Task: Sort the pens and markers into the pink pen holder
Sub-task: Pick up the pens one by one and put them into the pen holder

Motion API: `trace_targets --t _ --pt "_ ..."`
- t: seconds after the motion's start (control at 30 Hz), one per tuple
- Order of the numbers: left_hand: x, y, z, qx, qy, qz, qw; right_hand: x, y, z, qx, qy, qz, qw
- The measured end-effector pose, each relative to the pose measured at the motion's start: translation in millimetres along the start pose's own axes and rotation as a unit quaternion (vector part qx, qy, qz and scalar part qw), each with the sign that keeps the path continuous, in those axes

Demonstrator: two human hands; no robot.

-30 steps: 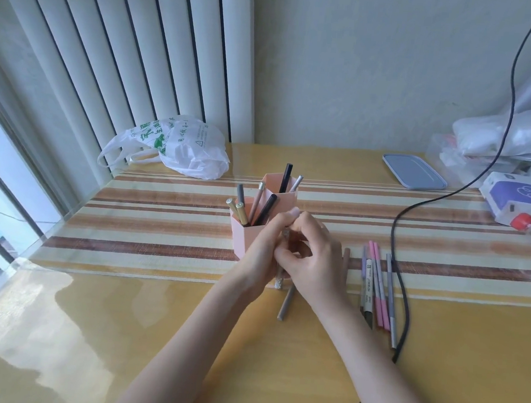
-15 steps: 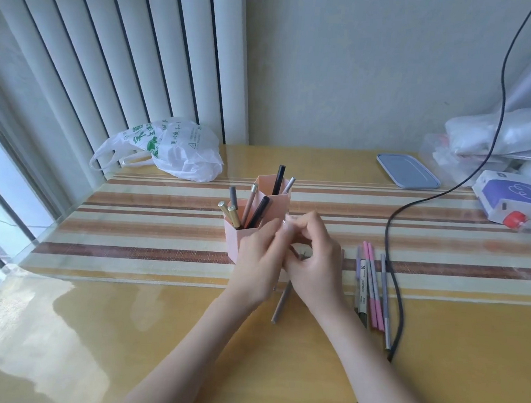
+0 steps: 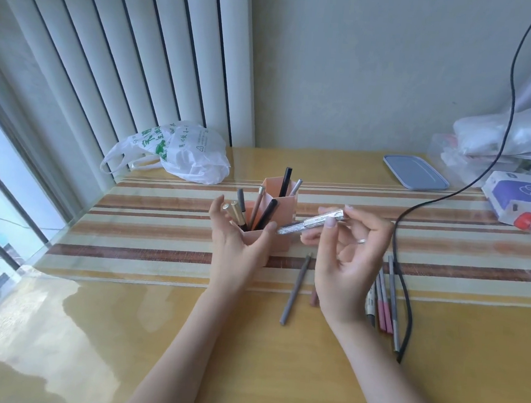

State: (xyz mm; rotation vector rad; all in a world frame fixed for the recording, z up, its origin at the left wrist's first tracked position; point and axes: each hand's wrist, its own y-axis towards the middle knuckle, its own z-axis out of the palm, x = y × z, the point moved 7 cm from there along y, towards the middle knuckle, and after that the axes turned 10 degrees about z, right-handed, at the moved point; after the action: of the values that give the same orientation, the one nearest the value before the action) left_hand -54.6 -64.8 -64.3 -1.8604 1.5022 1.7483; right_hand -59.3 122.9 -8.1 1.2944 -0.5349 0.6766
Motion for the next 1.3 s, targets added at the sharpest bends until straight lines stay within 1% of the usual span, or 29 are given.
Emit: trace_targets --t 0.07,0.17,0.23,0.3,0.5,0.63,0.73,0.83,0.97,1.03,1.07,1.13,1.2,1.27,1.3 --pt "8 0 4 0.024 -0.012 -0.03 0.999 1 -1 0 -0.005 0.005 0.002 1.0" --pt "10 -1 7 0.033 0.015 -0.034 0.999 2 0 -1 -0.013 0.022 0.007 1.0" --pt "9 -1 7 0.025 0.023 -0.019 0.999 2 1 1 -0.007 0.024 0.006 1.0" --pt "4 -2 5 0.008 0.041 0.012 0.999 -1 -1 5 0.012 0.018 0.017 1.0" --pt "-12 -2 12 0.01 0.065 0.065 0.996 -11 -12 14 0.066 -0.043 0.026 0.997" --pt "-20 -5 12 0.013 0.081 0.096 0.992 -19 -12 21 0.098 -0.145 0.02 0.984" --pt "-20 -4 11 0.003 0.072 0.087 0.994 -17 -12 25 0.105 -0.212 -0.036 0.971" --pt "-15 -3 10 -0.002 0.065 0.065 0.996 -17 -13 25 0.102 -0.246 -0.05 0.963" --pt "-8 -2 8 -0.019 0.071 0.045 0.996 -13 -8 17 0.084 -0.195 -0.033 0.977" --pt "-4 -1 5 -0.034 0.069 0.033 0.996 -21 0 8 0.07 -0.197 0.019 0.978" --pt "-2 0 3 -0.043 0.068 0.029 0.996 -28 4 5 0.08 -0.221 0.051 0.971" --pt "2 2 -1 -0.063 0.065 0.021 0.996 -49 8 2 0.138 -0.294 0.12 0.938" --pt "4 3 -5 -0.077 0.062 0.01 0.995 -67 9 -5 0.19 -0.391 0.171 0.884" --pt "5 3 -5 -0.076 0.057 0.001 0.996 -75 8 -12 0.214 -0.492 0.198 0.82" --pt "6 3 -5 -0.071 0.057 -0.002 0.996 -78 5 -12 0.229 -0.524 0.215 0.792"
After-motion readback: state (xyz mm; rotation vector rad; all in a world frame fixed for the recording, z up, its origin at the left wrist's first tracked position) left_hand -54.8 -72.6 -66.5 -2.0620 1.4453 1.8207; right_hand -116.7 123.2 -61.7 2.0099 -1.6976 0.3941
